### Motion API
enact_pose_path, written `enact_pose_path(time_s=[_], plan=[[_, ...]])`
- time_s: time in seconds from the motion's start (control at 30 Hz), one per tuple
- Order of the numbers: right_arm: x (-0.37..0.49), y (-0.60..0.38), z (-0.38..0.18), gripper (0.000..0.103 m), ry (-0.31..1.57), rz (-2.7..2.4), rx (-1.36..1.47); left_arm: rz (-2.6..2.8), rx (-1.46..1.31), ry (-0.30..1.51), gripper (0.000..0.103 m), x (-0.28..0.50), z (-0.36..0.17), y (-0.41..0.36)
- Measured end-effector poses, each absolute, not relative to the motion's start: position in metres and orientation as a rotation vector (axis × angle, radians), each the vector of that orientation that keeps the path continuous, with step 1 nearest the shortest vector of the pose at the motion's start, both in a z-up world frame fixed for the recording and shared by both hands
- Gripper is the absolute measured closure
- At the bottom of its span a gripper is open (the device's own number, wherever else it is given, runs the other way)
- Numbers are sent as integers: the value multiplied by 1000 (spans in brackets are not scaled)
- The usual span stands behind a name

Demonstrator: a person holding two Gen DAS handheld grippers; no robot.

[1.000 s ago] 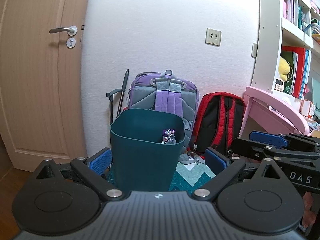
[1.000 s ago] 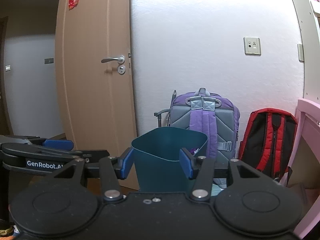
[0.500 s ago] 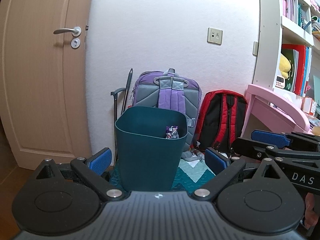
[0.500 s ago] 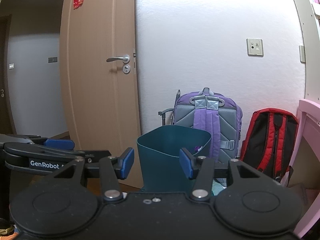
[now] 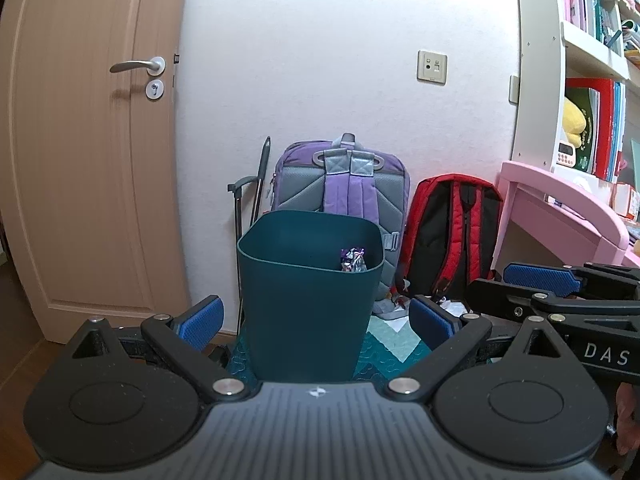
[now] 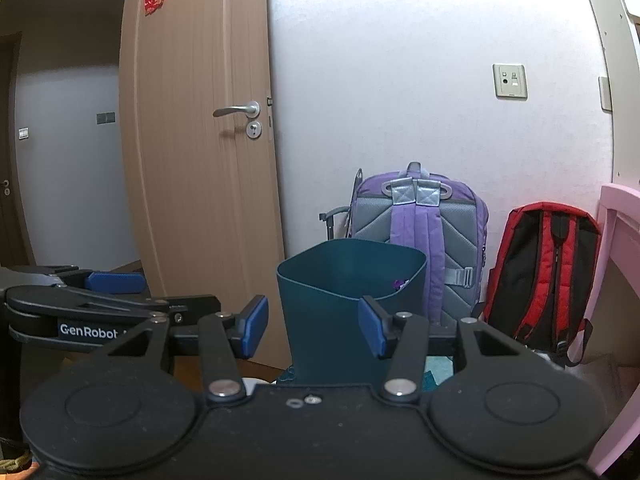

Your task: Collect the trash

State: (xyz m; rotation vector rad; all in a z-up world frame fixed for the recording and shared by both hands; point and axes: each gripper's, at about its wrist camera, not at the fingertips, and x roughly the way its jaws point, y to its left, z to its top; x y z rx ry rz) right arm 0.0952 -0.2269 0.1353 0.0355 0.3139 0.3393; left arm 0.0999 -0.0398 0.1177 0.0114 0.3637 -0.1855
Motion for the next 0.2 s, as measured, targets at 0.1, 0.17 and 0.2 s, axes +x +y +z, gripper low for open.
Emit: enact_pose_path(time_s=[0.1, 0.17, 0.2], plan=[[98, -225, 130, 52, 326, 337, 36, -175, 17, 358, 3, 103, 112, -40], [102, -224, 127, 53, 336, 337, 36, -179, 7, 368, 3, 107, 107, -38], [104, -224, 125, 53, 340, 337, 36, -183, 1, 377, 3, 110, 105, -37]])
